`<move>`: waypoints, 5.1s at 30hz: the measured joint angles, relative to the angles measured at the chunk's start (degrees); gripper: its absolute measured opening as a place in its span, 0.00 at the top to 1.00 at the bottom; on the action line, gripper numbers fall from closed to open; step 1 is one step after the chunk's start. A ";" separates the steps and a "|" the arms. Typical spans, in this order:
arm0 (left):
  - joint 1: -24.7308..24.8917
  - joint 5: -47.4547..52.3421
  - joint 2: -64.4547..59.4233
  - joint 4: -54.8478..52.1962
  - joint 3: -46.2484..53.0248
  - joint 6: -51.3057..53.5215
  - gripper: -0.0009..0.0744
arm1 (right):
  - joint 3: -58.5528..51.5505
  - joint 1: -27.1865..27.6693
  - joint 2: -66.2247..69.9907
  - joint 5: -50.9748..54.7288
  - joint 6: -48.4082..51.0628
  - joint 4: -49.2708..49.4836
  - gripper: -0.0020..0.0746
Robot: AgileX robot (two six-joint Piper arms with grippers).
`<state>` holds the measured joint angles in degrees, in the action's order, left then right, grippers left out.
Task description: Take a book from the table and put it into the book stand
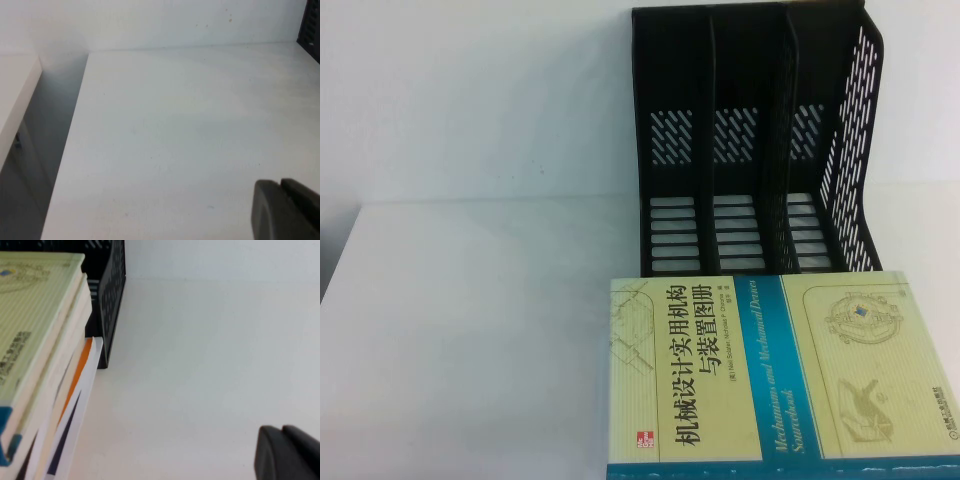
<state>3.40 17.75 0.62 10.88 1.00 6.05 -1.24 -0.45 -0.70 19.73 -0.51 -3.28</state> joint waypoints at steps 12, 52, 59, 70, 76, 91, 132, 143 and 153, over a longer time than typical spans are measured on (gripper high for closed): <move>0.00 -0.49 0.00 0.96 0.10 0.00 0.99 | 0.00 0.00 0.00 -0.48 0.00 0.00 0.98; 0.00 -22.42 -0.07 6.18 -9.70 -5.09 0.99 | 10.53 0.00 0.00 -21.92 -16.89 -4.44 0.98; 0.00 -7.47 -10.40 6.18 -22.99 -4.75 0.99 | 27.09 0.00 9.08 5.37 -17.88 -0.15 0.98; 0.00 6.76 -32.19 24.66 -27.26 -3.31 0.99 | 39.08 0.00 41.29 23.25 0.92 12.91 0.98; 0.09 21.98 -46.01 41.51 -30.50 10.68 0.99 | 39.08 0.00 54.74 23.61 8.46 20.68 0.98; 0.09 19.97 -64.00 57.14 -30.67 21.55 0.99 | 39.11 0.00 69.89 22.12 28.78 43.93 0.98; -2.49 27.54 -65.40 72.44 -30.76 33.46 0.08 | 40.15 -6.09 78.85 23.39 38.21 56.09 0.98; -3.33 31.73 -65.40 67.79 -30.76 31.76 0.20 | 40.15 -6.09 78.93 23.39 38.12 56.20 0.98; -9.03 42.83 -65.40 67.26 -30.80 31.09 0.38 | 40.25 -6.09 78.98 23.58 38.12 56.20 0.98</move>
<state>-5.63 60.58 -64.78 78.14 -29.80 37.14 39.01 -6.54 78.28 43.32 37.61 52.91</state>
